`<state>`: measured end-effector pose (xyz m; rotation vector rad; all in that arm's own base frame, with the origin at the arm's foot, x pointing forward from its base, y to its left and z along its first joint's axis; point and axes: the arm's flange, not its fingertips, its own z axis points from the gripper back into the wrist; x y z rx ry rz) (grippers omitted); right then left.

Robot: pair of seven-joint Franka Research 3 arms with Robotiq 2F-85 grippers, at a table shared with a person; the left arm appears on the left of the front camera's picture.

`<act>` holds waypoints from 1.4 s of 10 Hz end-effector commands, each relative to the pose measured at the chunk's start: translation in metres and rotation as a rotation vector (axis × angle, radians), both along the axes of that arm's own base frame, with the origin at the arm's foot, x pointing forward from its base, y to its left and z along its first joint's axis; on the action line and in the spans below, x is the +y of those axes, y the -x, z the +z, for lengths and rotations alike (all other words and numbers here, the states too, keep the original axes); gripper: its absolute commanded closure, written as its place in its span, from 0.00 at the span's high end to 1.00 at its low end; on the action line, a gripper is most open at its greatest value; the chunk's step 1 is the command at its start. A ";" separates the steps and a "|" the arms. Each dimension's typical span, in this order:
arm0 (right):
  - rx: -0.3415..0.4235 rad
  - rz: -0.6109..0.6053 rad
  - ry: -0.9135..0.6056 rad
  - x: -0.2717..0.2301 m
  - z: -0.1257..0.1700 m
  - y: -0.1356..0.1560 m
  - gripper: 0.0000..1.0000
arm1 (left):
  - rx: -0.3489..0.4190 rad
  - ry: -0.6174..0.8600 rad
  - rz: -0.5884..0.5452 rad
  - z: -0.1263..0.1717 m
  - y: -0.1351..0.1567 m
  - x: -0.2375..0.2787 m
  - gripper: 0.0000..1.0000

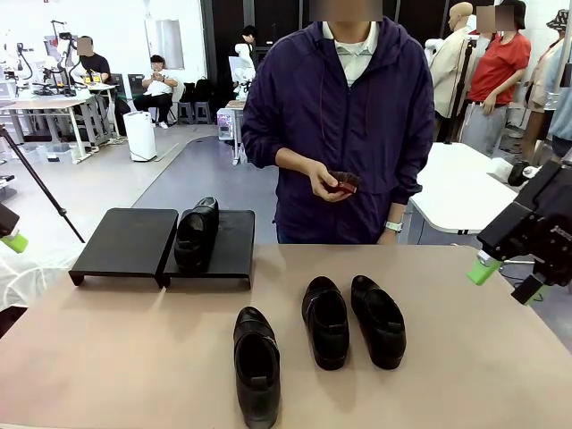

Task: Organize the shoes by placing them on the stand.
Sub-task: Place the Shoe from the middle of the table onto the Shoes Stand.

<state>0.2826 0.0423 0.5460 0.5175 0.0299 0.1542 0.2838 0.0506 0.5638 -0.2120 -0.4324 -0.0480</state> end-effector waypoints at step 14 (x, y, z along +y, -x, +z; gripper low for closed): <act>0.014 -0.006 0.000 -0.002 0.005 -0.002 1.00 | 0.154 -0.129 -0.073 -0.129 0.008 -0.292 1.00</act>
